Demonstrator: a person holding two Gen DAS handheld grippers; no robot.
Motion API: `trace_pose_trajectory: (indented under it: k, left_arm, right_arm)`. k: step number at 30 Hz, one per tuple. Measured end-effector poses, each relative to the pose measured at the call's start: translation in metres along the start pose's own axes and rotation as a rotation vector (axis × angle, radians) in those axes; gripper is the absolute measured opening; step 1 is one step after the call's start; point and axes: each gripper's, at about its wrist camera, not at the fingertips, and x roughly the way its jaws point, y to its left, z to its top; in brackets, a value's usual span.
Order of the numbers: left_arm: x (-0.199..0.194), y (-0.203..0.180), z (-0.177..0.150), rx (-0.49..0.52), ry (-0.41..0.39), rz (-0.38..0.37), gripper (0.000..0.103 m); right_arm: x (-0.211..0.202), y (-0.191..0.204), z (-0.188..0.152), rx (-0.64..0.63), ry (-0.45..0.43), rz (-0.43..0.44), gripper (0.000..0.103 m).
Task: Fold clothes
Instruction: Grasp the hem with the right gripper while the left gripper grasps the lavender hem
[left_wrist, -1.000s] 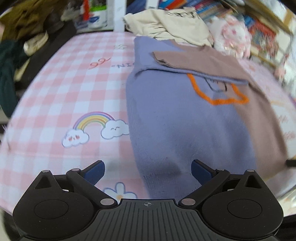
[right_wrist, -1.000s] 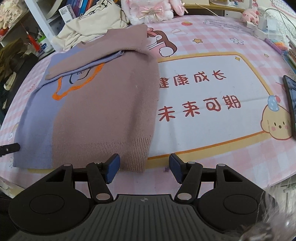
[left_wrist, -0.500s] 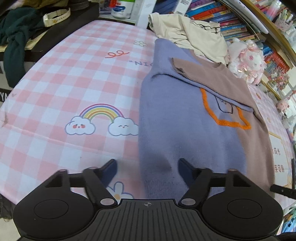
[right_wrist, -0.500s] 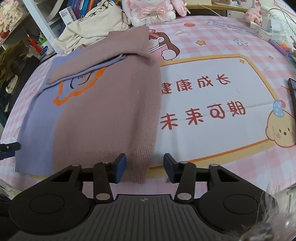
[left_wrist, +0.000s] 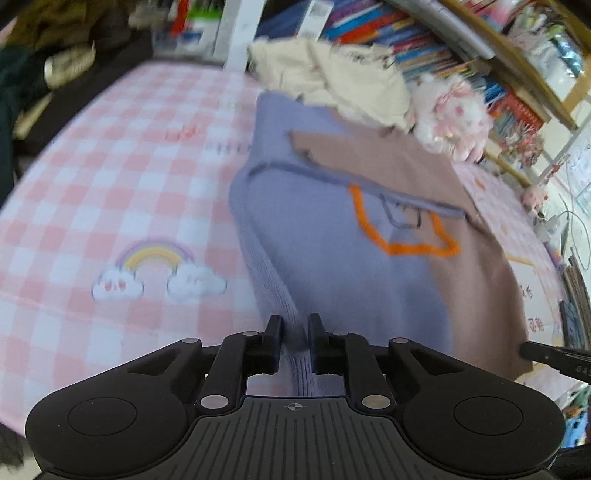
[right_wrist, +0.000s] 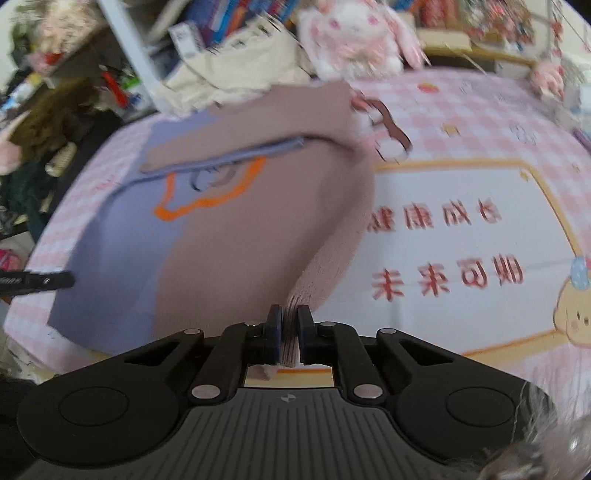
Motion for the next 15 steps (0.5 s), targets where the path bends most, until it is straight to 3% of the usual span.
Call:
trace_pose_trajectory:
  k: [3, 6, 10, 12, 14, 15]
  left_arm:
    - [0.002, 0.015, -0.004, -0.075, 0.04, -0.045, 0.031]
    - [0.006, 0.029, -0.009, -0.145, 0.082, -0.098, 0.031]
    - [0.008, 0.034, -0.01, -0.182, 0.079, -0.139, 0.029]
    - [0.009, 0.035, -0.009, -0.189, 0.079, -0.14, 0.022]
    - [0.008, 0.032, -0.007, -0.17, 0.075, -0.11, 0.005]
    - [0.003, 0.027, -0.005, -0.139, 0.048, -0.102, 0.005]
  right_arm:
    - [0.006, -0.012, 0.0, 0.076, 0.036, 0.006, 0.02]
    - [0.012, -0.022, -0.002, 0.144, 0.067, 0.011, 0.022]
    - [0.014, -0.023, -0.005, 0.171, 0.071, 0.021, 0.022]
    - [0.016, -0.02, -0.003, 0.16, 0.069, 0.018, 0.018]
    - [0.012, -0.013, -0.001, 0.123, 0.038, 0.006, 0.011]
    - [0.009, -0.009, 0.0, 0.097, 0.013, -0.003, 0.011]
